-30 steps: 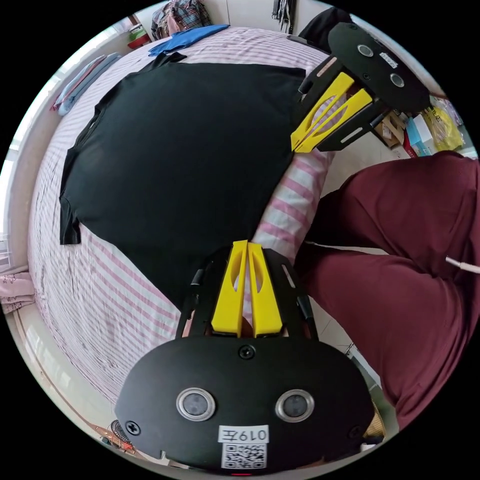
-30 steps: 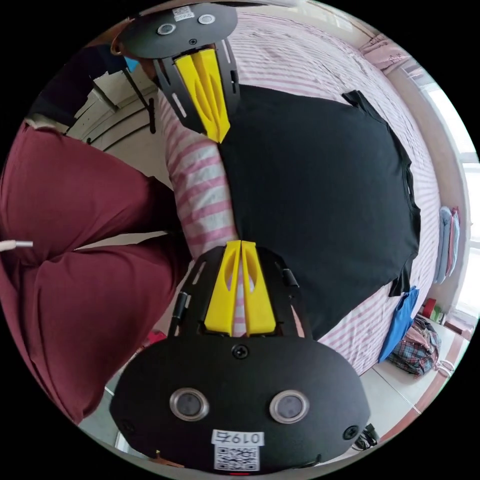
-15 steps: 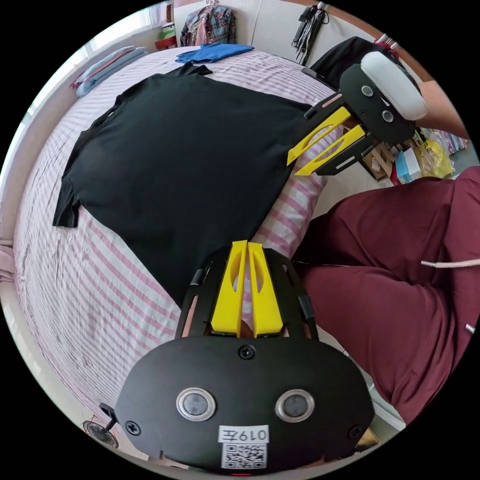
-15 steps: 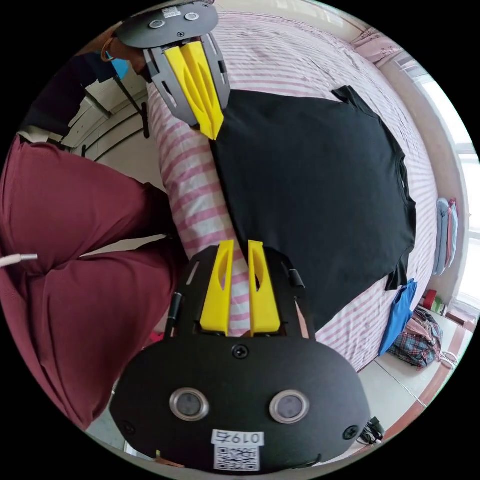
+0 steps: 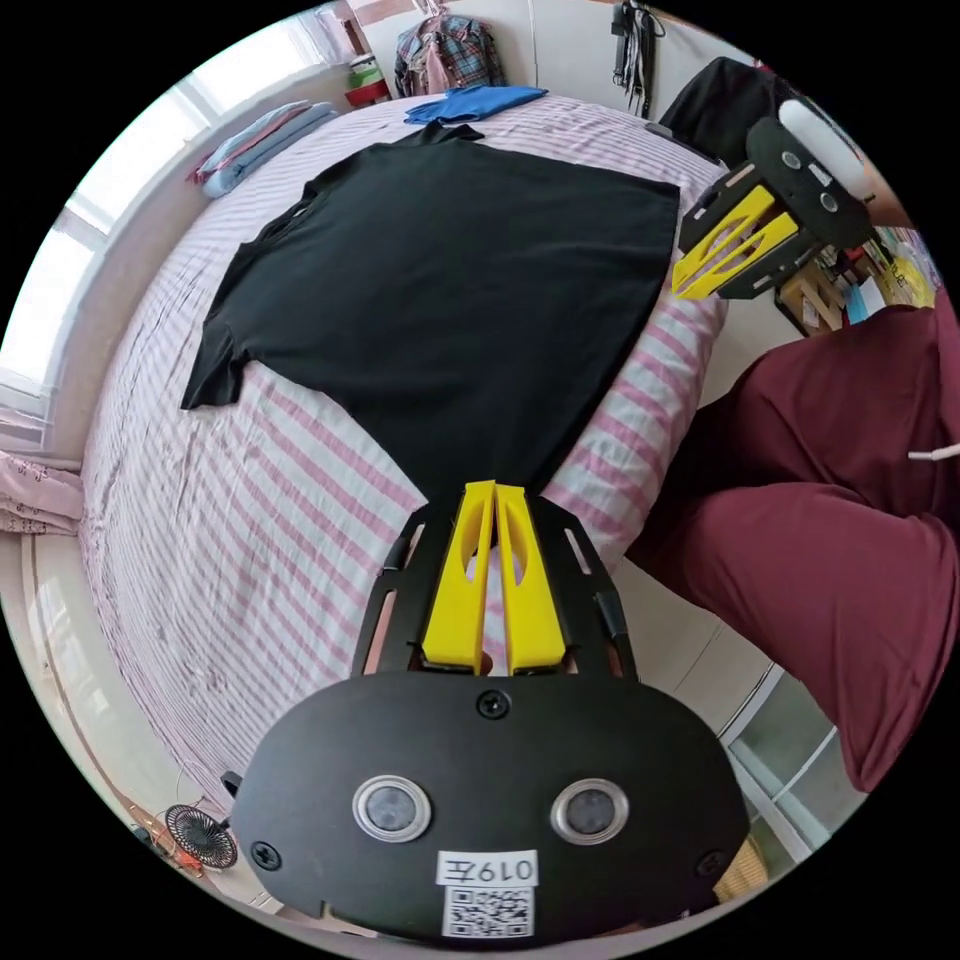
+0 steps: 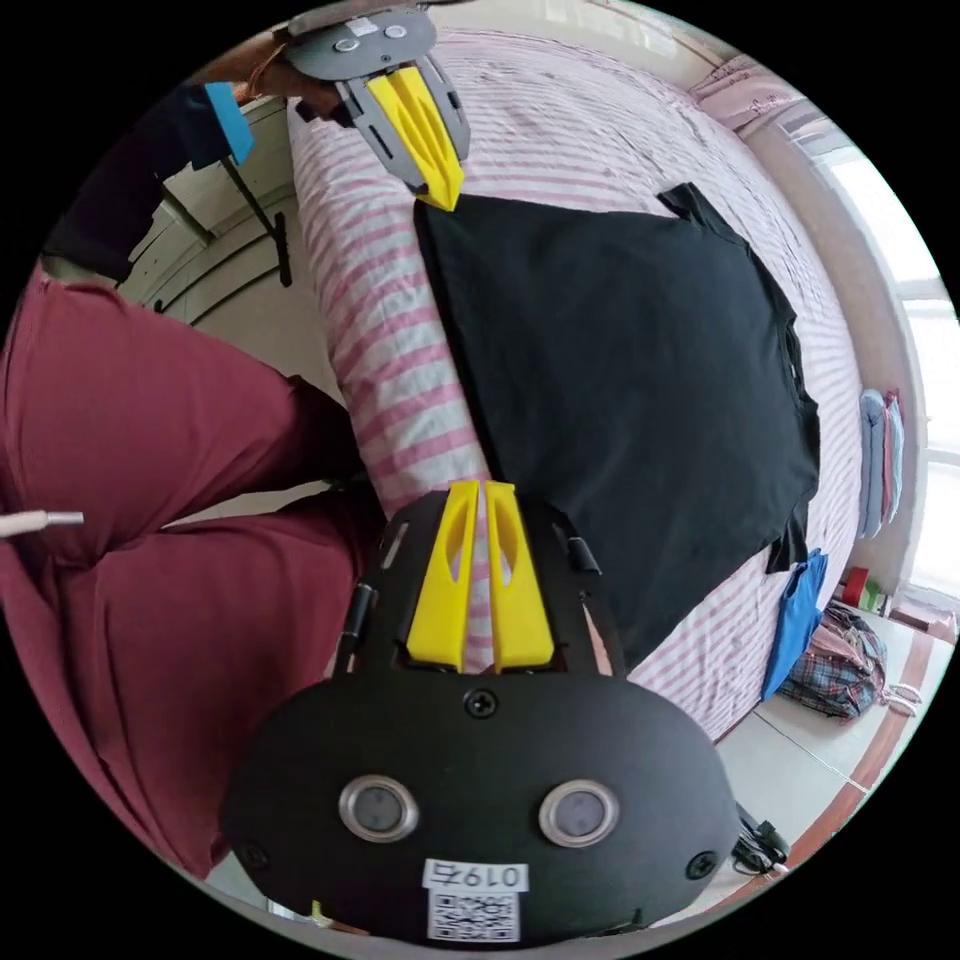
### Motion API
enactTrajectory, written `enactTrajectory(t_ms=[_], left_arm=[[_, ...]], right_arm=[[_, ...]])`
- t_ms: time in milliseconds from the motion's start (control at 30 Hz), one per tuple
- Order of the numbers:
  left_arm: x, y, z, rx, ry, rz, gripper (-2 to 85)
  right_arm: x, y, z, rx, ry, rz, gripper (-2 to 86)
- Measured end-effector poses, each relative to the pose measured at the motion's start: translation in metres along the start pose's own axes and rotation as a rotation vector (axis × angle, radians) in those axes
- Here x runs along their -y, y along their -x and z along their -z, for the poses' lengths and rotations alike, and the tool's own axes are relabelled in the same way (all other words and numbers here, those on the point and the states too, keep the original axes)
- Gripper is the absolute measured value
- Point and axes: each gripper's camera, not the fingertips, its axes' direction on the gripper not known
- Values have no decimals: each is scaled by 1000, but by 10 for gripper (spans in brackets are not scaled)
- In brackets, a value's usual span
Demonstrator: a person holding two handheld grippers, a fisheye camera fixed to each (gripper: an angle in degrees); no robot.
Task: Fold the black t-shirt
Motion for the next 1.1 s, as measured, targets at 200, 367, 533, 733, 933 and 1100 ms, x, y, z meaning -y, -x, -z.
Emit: enactTrajectory(t_ms=[200, 367, 533, 733, 933, 1100], left_arm=[[-9, 13, 1, -30, 17, -52, 50], [-7, 15, 1, -49, 36, -66, 53], [-6, 15, -1, -37, 49, -88, 37], [-7, 24, -3, -48, 52, -79, 18], [-7, 37, -9, -83, 58, -41, 9], [-9, 56, -13, -139, 60, 33, 6]], right_arm=[[36, -13, 21, 64, -162, -62, 74], [73, -6, 1, 94, -146, -12, 68], [85, -13, -16, 116, -115, -30, 61], [96, -23, -30, 123, -99, -28, 51], [101, -27, -43, 130, -99, -12, 48], [109, -30, -56, 113, -69, -16, -3]])
